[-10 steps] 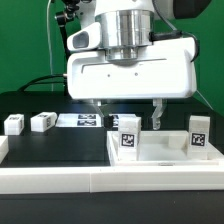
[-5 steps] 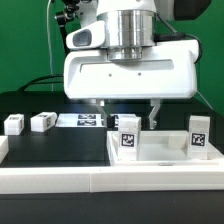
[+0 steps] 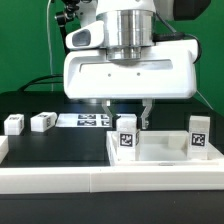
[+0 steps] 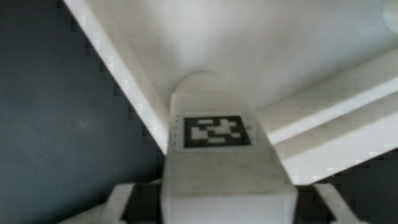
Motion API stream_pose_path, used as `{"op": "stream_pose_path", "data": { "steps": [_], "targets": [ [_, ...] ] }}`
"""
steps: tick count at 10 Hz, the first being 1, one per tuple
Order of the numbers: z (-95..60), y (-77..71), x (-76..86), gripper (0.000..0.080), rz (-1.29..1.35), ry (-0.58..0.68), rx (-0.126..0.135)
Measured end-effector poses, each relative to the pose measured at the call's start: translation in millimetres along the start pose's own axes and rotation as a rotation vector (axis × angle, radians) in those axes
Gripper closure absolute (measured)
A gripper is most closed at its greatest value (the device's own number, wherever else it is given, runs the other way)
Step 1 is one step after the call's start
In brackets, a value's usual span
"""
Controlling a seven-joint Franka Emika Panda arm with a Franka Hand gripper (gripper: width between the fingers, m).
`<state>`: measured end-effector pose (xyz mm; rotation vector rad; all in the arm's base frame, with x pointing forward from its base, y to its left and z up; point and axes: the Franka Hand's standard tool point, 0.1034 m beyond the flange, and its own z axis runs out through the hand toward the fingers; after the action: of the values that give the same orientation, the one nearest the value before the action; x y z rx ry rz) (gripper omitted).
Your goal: Assemble square table
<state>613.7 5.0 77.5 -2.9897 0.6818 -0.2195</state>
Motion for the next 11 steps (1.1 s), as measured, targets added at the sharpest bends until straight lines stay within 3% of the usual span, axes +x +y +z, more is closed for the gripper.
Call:
{"op": "stream_pose_path", "data": {
  "steps": [7,11],
  "targets": [
    [-2.5,10.0,3.2,0.0509,0.676,0.005,0.04],
    [-5.3,8.4,1.7,0.0509,1.066,-0.01,0.036]
  ]
}}
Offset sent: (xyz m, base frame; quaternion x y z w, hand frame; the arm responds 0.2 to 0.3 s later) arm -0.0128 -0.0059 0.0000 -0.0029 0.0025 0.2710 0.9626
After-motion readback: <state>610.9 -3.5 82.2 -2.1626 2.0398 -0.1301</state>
